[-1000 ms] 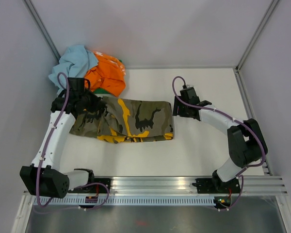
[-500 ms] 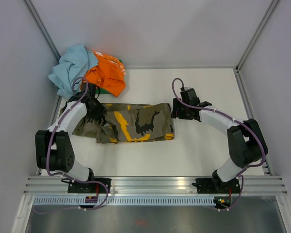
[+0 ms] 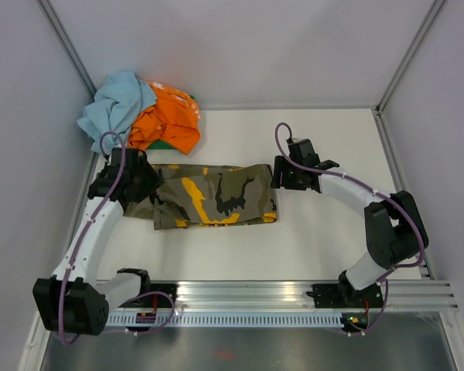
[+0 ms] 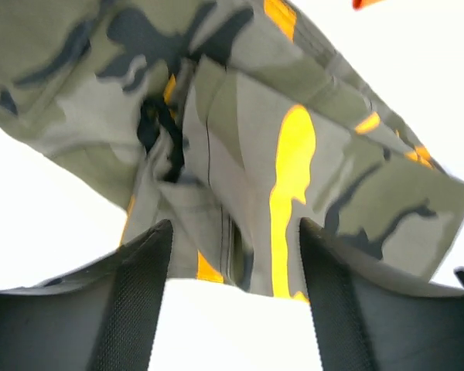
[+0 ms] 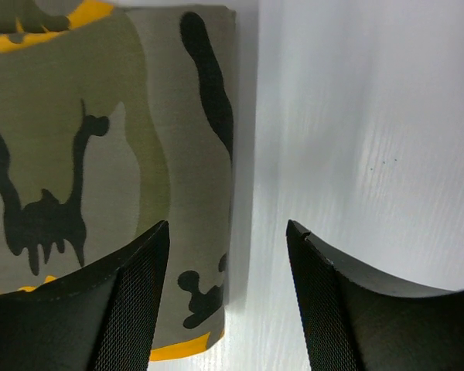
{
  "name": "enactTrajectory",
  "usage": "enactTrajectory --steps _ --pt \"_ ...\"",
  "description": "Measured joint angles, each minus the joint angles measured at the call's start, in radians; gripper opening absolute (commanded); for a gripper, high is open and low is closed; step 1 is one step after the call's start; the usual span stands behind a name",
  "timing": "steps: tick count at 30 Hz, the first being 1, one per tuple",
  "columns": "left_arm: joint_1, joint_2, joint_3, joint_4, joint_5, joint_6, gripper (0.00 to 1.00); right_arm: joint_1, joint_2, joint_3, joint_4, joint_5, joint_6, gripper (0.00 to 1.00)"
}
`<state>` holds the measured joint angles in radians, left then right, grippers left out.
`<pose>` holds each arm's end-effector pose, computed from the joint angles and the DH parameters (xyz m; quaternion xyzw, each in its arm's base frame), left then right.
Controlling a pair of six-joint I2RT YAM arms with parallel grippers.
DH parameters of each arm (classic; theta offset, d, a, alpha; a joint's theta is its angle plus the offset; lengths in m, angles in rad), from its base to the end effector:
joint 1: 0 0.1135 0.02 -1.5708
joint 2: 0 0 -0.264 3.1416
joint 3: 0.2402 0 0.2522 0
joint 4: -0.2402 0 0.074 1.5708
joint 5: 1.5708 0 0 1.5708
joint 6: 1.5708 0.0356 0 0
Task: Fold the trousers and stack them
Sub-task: Fold the trousers
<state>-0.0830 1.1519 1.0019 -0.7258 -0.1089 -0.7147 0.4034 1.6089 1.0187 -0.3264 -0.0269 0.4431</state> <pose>0.2334 -0.0155 0.2934 -0.3092 0.8866 -0.0849 0.3332 0.3065 0.1319 0.2039 0.0145 0.9468 0.1436 0.2877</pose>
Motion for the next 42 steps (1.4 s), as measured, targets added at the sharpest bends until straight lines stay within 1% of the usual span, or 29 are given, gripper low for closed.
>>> enactTrajectory --steps 2,4,8,10,14,20,22,24,27,29,31,32,33,34,35,38,42 --pt "-0.013 -0.063 -0.052 -0.006 0.014 -0.004 0.54 0.0 0.0 0.022 -0.005 -0.012 -0.002 0.69" --pt "-0.029 -0.087 -0.115 -0.01 0.034 -0.01 0.52 0.001 0.0 0.045 -0.005 -0.029 -0.002 0.69" --pt "-0.049 -0.032 -0.23 -0.009 0.063 -0.03 0.5 0.008 0.0 0.07 -0.002 -0.053 -0.002 0.68" --pt "-0.055 0.016 -0.251 -0.008 0.066 -0.037 0.49 0.013 0.0 0.071 -0.003 -0.061 -0.002 0.68" --pt "-0.077 0.117 -0.23 0.026 0.062 -0.039 0.49 0.02 0.0 0.071 -0.003 -0.073 0.001 0.68" --pt "-0.151 0.274 -0.105 0.062 0.029 -0.039 0.5 0.023 0.0 0.07 -0.003 -0.075 0.008 0.68" --pt "-0.167 0.31 -0.084 0.079 0.012 -0.039 0.52 0.023 0.0 0.07 -0.003 -0.075 0.009 0.68" --pt "-0.174 0.337 -0.08 0.087 0.0 -0.039 0.59 0.023 0.0 0.069 -0.003 -0.074 0.009 0.68" --pt "-0.176 0.382 -0.079 0.086 -0.032 -0.039 0.61 0.025 0.003 0.068 -0.002 -0.075 0.008 0.68" --pt "-0.176 0.41 -0.079 0.085 -0.051 -0.039 0.6 0.025 0.01 0.068 -0.003 -0.075 0.008 0.68" --pt "-0.177 0.431 -0.079 0.082 -0.064 -0.039 0.5 0.025 0.016 0.068 -0.003 -0.075 0.008 0.69" --pt "-0.177 0.433 -0.079 0.079 -0.071 -0.039 0.32 0.025 0.017 0.068 -0.003 -0.075 0.008 0.68" --pt "-0.177 0.432 -0.079 0.075 -0.074 -0.043 0.25 0.025 0.018 0.068 -0.003 -0.075 0.008 0.68" --pt "-0.177 0.427 -0.079 0.071 -0.078 -0.041 0.22 0.025 0.018 0.068 -0.003 -0.075 0.008 0.68" --pt "-0.176 0.421 -0.079 0.066 -0.082 -0.04 0.15 0.025 0.018 0.068 -0.003 -0.075 0.008 0.68" --pt "-0.177 0.362 -0.079 0.032 -0.093 -0.047 0.02 0.025 0.019 0.068 -0.003 -0.075 0.008 0.68" --pt "-0.177 0.204 -0.084 -0.003 -0.107 -0.074 0.02 0.025 0.027 0.068 -0.003 -0.084 0.008 0.68"
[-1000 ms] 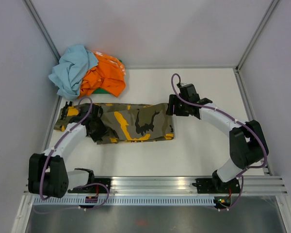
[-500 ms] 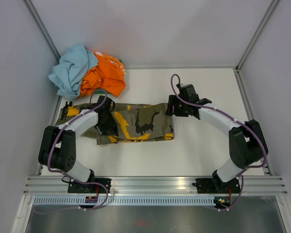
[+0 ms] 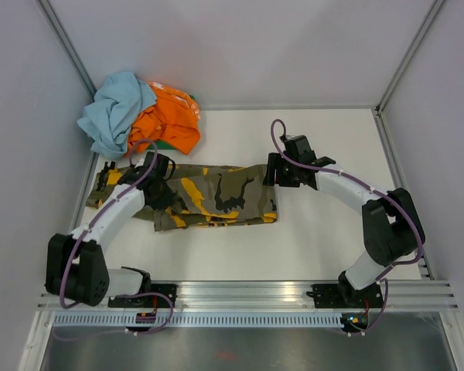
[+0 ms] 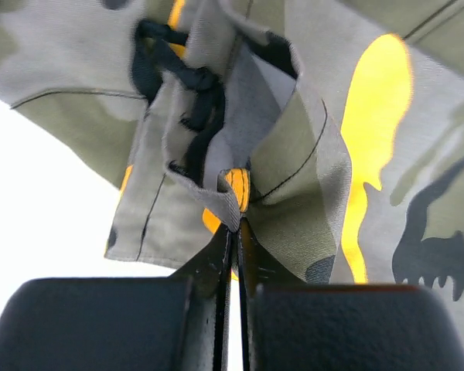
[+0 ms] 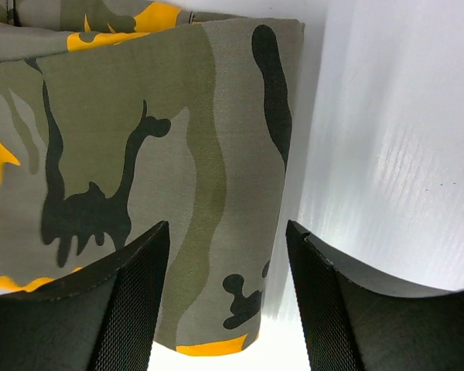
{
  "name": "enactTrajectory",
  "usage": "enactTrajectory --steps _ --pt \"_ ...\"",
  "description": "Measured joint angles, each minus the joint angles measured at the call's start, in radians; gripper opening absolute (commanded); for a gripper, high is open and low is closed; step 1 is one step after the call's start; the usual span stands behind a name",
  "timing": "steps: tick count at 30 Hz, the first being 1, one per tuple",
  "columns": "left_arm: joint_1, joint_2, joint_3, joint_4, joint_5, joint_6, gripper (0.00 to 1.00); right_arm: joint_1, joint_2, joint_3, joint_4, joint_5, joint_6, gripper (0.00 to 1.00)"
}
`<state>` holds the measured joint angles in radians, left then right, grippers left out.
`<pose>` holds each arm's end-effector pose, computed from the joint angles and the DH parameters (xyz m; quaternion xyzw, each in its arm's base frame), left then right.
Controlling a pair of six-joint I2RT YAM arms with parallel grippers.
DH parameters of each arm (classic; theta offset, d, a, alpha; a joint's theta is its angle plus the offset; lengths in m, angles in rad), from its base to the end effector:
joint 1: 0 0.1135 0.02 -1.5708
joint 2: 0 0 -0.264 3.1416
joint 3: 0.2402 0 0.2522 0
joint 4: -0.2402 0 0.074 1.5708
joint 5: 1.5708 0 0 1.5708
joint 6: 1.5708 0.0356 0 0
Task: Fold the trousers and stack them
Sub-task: Fold the trousers
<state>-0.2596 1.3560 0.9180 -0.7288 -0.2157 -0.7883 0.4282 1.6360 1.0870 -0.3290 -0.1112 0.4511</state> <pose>0.2472 -0.0578 0.2219 -0.2753 0.9345 -0.0085 0.2255 0.3143 0.1478 0.2161 -0.0081 0.9393 0.1916 0.2845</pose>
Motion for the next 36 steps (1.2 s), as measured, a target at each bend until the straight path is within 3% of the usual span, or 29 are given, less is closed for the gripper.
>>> enactTrajectory --steps 4,7,8,12,14,21,25,31,36 --pt "0.0 -0.146 -0.06 -0.006 -0.021 -0.062 0.08 0.0 0.007 0.0 0.001 -0.014 0.0 0.68" --pt "0.0 -0.18 -0.143 -0.035 -0.02 -0.116 0.23 0.0 0.013 0.0 0.001 -0.02 0.0 0.68" --pt "0.0 -0.181 -0.167 -0.044 -0.018 -0.132 0.42 0.001 0.014 0.0 0.0 -0.021 0.0 0.68" --pt "0.0 -0.203 -0.257 -0.1 -0.008 -0.18 0.78 0.002 0.015 0.0 0.0 -0.025 -0.004 0.69" --pt "0.0 -0.235 -0.262 -0.126 -0.007 -0.193 0.91 0.002 0.015 0.0 0.0 -0.024 -0.004 0.71" --pt "0.001 -0.288 -0.11 -0.172 -0.039 -0.138 0.86 0.002 0.041 0.0 0.004 -0.023 -0.012 0.73" --pt "0.042 -0.24 0.003 -0.101 -0.069 -0.044 0.82 0.002 0.076 0.014 0.007 -0.024 -0.018 0.73" --pt "0.223 -0.072 0.004 0.032 0.046 0.101 0.74 0.002 0.105 0.034 0.019 -0.024 -0.027 0.73" --pt "0.294 -0.002 -0.058 0.135 0.165 0.195 0.71 0.002 0.105 0.034 0.023 -0.024 -0.029 0.73"
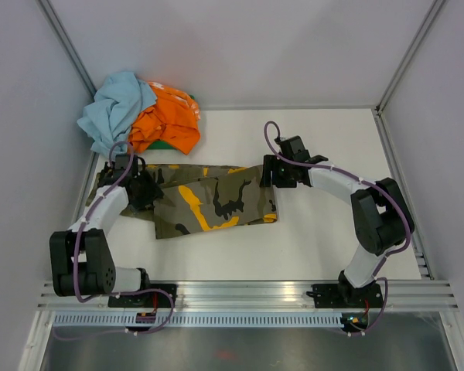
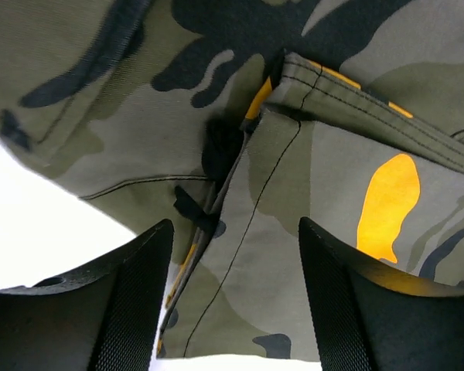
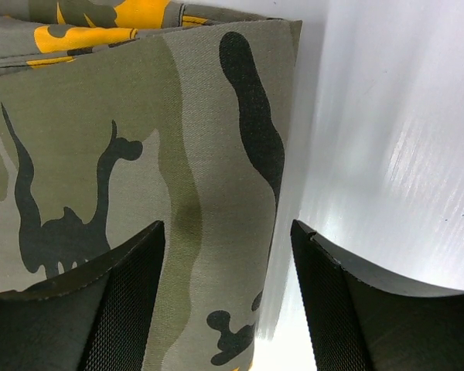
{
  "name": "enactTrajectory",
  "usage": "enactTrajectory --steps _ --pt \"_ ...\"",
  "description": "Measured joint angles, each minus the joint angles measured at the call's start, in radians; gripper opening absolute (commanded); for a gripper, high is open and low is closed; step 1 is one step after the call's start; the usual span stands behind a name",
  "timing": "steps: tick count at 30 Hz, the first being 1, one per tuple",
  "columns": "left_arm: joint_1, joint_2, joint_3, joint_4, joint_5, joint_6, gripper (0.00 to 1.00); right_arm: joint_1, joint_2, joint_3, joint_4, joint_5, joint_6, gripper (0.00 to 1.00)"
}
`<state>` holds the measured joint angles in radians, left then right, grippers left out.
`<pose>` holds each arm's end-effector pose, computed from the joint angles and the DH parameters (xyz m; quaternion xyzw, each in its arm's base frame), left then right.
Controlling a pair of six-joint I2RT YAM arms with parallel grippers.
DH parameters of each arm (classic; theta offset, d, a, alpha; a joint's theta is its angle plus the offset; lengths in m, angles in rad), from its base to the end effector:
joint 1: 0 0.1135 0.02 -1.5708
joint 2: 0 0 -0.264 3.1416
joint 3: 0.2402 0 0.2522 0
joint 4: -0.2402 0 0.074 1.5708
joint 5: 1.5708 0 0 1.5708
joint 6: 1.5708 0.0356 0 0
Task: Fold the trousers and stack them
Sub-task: Fold the trousers
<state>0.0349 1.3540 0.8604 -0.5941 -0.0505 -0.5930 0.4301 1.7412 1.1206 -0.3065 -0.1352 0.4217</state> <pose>0.2580 0.0108 0.2111 -0.3055 0.9214 -0.0423 0.2366 0.3293 0.1564 0.1926 -0.0253 0.9464 0.1887 0.2609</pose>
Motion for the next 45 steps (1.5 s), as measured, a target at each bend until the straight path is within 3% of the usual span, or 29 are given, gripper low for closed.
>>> enactTrajectory --steps 4,11,14,15,18,31,38,45 --pt "0.016 0.019 -0.066 0.098 0.088 0.035 0.68 0.0 0.004 0.0 0.0 -0.003 -0.001 0.73" --pt "0.016 0.111 -0.078 0.191 0.124 0.071 0.61 0.0 0.008 0.0 -0.005 -0.003 -0.01 0.73" --pt "0.016 0.123 -0.082 0.215 0.14 0.078 0.44 0.0 0.009 0.002 -0.008 -0.003 -0.011 0.73" --pt "0.018 0.127 -0.082 0.223 0.149 0.079 0.25 0.0 0.009 0.002 -0.009 -0.003 -0.011 0.73" --pt "0.019 0.13 -0.082 0.235 0.173 0.087 0.02 0.0 0.009 0.003 -0.01 -0.002 -0.011 0.72" --pt "-0.027 -0.035 -0.057 0.289 0.277 0.091 0.02 -0.021 -0.026 -0.02 -0.036 0.061 0.002 0.75" --pt "-0.283 0.001 0.14 0.279 0.265 0.043 0.02 -0.169 -0.22 -0.031 -0.09 0.101 0.0 0.82" --pt "-0.592 0.187 0.528 0.234 0.224 -0.055 0.02 -0.345 -0.399 -0.051 -0.122 0.142 0.015 0.83"
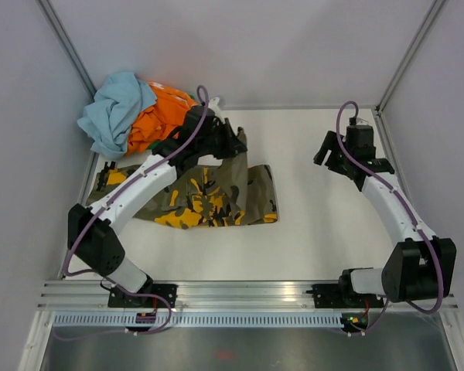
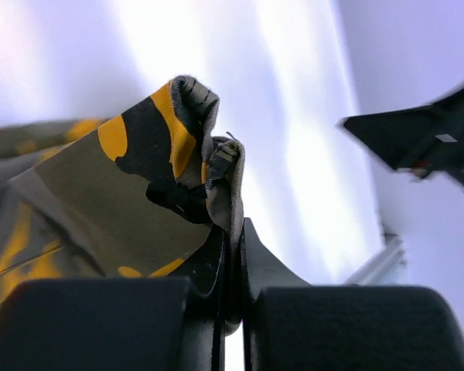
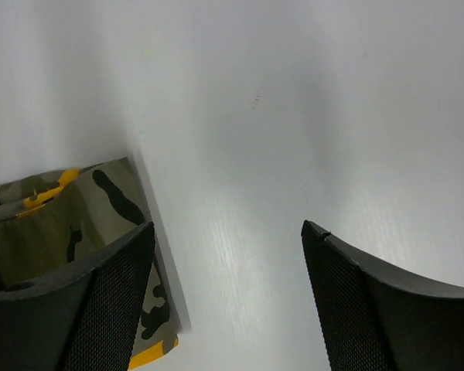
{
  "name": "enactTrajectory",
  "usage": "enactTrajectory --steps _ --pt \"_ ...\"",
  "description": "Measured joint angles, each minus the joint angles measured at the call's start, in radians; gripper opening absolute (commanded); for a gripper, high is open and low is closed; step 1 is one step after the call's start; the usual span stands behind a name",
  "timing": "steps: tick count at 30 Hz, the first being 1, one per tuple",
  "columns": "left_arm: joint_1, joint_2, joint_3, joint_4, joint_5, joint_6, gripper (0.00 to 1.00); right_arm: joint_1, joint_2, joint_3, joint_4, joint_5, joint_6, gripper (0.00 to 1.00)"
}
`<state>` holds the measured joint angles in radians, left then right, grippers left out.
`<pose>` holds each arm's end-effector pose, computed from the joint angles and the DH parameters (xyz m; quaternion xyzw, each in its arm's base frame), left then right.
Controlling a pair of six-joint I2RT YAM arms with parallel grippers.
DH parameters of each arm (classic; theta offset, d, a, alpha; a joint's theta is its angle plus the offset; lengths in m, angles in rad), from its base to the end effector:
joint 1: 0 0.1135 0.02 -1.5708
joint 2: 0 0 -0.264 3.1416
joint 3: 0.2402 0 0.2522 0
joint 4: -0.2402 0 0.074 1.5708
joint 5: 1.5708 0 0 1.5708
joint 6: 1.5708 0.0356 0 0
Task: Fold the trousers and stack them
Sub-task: Fold the trousers
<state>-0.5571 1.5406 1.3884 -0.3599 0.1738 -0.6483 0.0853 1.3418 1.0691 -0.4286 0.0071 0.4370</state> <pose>0.3009 -0.1947 0.3461 0.0046 0.8610 -0.3469 0.3720 0.2948 0.0250 0.2917 0.1601 0.8927 0.1056 0.4077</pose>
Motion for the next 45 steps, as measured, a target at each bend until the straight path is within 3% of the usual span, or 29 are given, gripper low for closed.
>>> enactTrajectory --steps 4,9,13,17,21,28,33,38,45 --pt "-0.135 0.141 0.28 -0.043 -0.01 -0.043 0.02 -0.136 -0.065 -0.045 -0.035 0.013 0.025 0.84" --pt "-0.219 0.33 0.628 -0.074 -0.001 -0.087 0.02 -0.285 -0.14 -0.063 -0.106 0.048 0.038 0.84" --pt "-0.225 0.395 0.733 -0.072 0.028 -0.124 0.02 -0.3 -0.175 -0.063 -0.135 0.074 0.039 0.85" --pt "-0.219 0.408 0.739 -0.08 0.017 -0.133 0.02 -0.319 -0.181 -0.062 -0.156 0.101 0.038 0.85" --pt "-0.197 0.375 0.61 -0.057 -0.005 -0.133 0.02 -0.333 -0.181 -0.055 -0.169 0.103 0.037 0.85" --pt "-0.046 0.219 0.121 -0.051 -0.046 -0.133 0.02 -0.333 -0.181 -0.055 -0.157 0.058 0.018 0.86" --pt "0.022 0.065 -0.144 -0.071 -0.1 -0.134 0.02 -0.333 -0.179 -0.102 -0.085 -0.098 0.014 0.91" --pt "0.084 -0.013 -0.266 -0.08 -0.117 -0.152 0.02 -0.287 -0.148 -0.142 -0.034 -0.225 0.007 0.92" --pt "0.125 0.013 -0.315 -0.073 -0.142 -0.155 0.02 -0.18 -0.075 -0.145 0.011 -0.291 -0.019 0.92"
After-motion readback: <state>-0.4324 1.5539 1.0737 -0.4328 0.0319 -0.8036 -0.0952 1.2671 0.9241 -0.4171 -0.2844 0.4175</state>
